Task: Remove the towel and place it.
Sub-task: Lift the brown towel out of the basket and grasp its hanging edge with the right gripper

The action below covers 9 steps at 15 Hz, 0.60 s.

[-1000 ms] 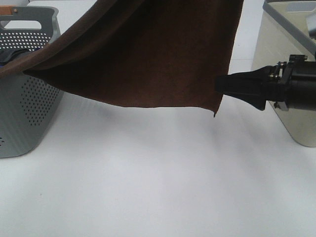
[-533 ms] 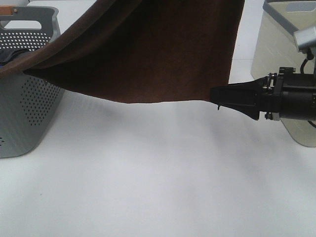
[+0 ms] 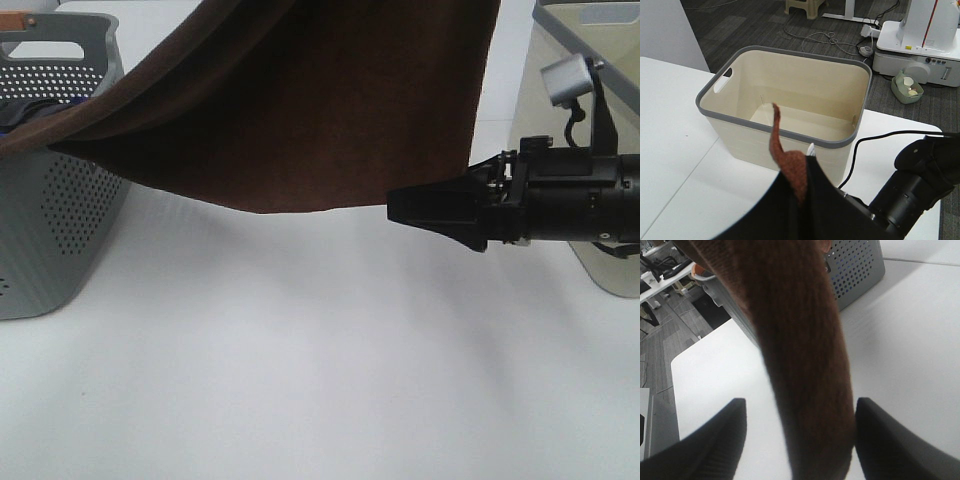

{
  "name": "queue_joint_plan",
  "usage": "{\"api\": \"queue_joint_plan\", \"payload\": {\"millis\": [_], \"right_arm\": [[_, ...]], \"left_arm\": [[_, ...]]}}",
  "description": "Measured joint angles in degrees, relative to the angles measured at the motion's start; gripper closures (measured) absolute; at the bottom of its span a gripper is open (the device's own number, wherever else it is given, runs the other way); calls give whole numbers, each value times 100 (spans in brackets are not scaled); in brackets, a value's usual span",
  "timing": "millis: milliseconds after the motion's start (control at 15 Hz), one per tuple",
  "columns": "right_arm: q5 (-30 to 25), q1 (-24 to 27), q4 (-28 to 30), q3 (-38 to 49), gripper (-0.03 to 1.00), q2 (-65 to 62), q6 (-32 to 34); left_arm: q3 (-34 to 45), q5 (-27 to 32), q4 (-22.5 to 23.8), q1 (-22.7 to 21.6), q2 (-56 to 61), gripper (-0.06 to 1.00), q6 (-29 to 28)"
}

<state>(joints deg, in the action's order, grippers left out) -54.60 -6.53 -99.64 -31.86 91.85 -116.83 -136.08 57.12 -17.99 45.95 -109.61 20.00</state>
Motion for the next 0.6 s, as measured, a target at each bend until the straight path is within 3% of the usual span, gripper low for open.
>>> {"api": "queue_joint_plan", "payload": {"millis": [600], "right_arm": [[160, -40, 0, -160, 52, 0, 401]], "left_arm": [[0, 0, 103, 0, 0, 94, -6]]}}
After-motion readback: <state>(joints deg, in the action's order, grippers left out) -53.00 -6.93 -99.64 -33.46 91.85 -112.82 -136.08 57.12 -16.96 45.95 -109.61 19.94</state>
